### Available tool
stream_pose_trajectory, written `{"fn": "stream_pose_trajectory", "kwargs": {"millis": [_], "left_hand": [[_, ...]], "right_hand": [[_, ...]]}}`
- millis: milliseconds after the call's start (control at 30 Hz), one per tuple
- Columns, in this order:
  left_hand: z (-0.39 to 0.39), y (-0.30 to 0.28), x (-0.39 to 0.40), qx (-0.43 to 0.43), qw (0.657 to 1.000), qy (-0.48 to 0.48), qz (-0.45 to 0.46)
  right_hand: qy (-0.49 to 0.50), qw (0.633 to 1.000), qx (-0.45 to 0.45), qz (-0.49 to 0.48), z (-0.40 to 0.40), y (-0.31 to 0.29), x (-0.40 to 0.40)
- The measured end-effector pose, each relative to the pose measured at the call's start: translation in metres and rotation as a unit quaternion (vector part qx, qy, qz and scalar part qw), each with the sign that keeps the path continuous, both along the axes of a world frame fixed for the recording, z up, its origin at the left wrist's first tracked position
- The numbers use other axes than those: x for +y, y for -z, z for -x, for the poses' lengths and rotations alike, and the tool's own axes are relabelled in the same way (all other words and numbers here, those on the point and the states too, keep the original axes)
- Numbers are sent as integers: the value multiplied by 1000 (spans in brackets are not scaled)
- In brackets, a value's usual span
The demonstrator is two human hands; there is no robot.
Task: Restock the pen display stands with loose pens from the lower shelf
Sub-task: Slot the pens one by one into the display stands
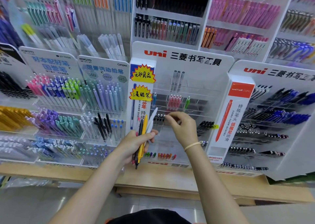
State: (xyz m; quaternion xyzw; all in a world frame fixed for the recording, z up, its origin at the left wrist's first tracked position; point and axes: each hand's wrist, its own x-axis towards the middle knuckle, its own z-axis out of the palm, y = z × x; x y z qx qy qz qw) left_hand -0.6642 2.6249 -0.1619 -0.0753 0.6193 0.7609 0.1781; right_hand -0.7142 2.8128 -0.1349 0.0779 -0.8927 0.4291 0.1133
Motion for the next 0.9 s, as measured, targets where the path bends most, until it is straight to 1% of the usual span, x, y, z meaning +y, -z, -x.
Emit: {"fn": "stream_pose_trajectory", "kwargs": {"millis": [33, 100, 133, 167, 233, 333, 400, 467, 567, 667, 767, 833, 900], "left_hand": [[-1, -2, 1, 4, 1000, 14, 2], [-4, -6, 2, 9, 999, 43, 14], [-5, -8, 3, 11, 998, 58, 23], [-6, -10, 4, 13, 997, 71, 32], [-9, -14, 8, 15, 996, 81, 42], [-15, -14, 9, 0, 997, 74, 28], [-18, -13, 7, -16, 997, 69, 36], [-21, -10, 5, -29, 997, 60, 32], [-25, -5, 0, -43, 999, 4, 10], [-26, -3, -3, -61, 995, -83, -3], [-24, -7, 0, -66, 981, -180, -38], [-25, -9, 2, -68, 975, -207, -52], [-26, -11, 3, -70, 974, -210, -56]], "right_hand": [[0, 999, -14, 40, -7, -4, -1], [-49, 985, -119, 113, -18, -13, -8], [-79, 975, -171, 122, -23, -17, -11], [-98, 967, -203, 122, -28, -18, -14], [-91, 960, -228, 134, -34, -15, -15], [-53, 951, -248, 178, -41, -10, -10], [-24, 943, -253, 215, -46, -9, -6], [21, 935, -237, 261, -49, -10, -1], [92, 925, -190, 316, -54, -13, 3], [106, 907, -184, 364, -61, -18, 1], [52, 908, -224, 350, -72, -22, -4], [-15, 907, -265, 326, -80, -24, -6], [-66, 909, -297, 286, -86, -25, -6]]}}
